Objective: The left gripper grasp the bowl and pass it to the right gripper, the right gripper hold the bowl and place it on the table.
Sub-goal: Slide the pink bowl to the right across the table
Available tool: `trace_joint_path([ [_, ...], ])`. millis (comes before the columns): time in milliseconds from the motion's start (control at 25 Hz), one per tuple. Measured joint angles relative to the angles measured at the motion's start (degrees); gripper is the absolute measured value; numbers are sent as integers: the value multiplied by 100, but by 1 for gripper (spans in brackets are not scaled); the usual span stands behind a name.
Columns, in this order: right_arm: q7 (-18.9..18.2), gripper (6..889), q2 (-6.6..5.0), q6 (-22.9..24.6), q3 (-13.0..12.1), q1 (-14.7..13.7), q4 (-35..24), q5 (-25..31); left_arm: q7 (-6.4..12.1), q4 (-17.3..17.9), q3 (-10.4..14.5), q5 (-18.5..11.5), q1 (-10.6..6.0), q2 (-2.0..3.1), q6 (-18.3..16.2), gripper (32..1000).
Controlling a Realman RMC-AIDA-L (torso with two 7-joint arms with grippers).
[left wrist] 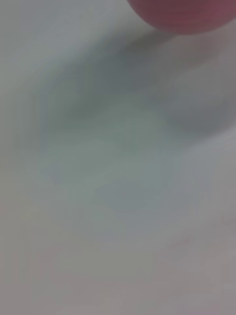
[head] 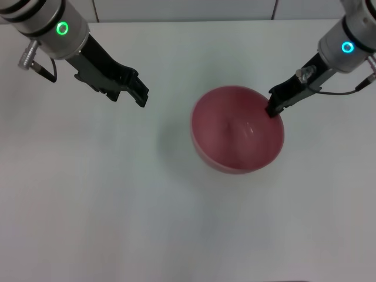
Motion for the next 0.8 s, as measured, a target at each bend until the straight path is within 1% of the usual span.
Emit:
trace_joint_path([
  [120,-8,34,-54,-1,75,-95,3,1,7,-16,6,0,34,0,-15,632],
  [440,-27,33,-189,-16,176,-319,5,0,16,-28,28,0,112,0,-78,633],
  [680,-30,34,-211,-33,184,-491,3,-3,18,-31,38,0,129,0,-88,633],
  [800,-36,34,-224,-86,191,-539,1,-1,30,-32,40,6,165,0,-90,633],
])
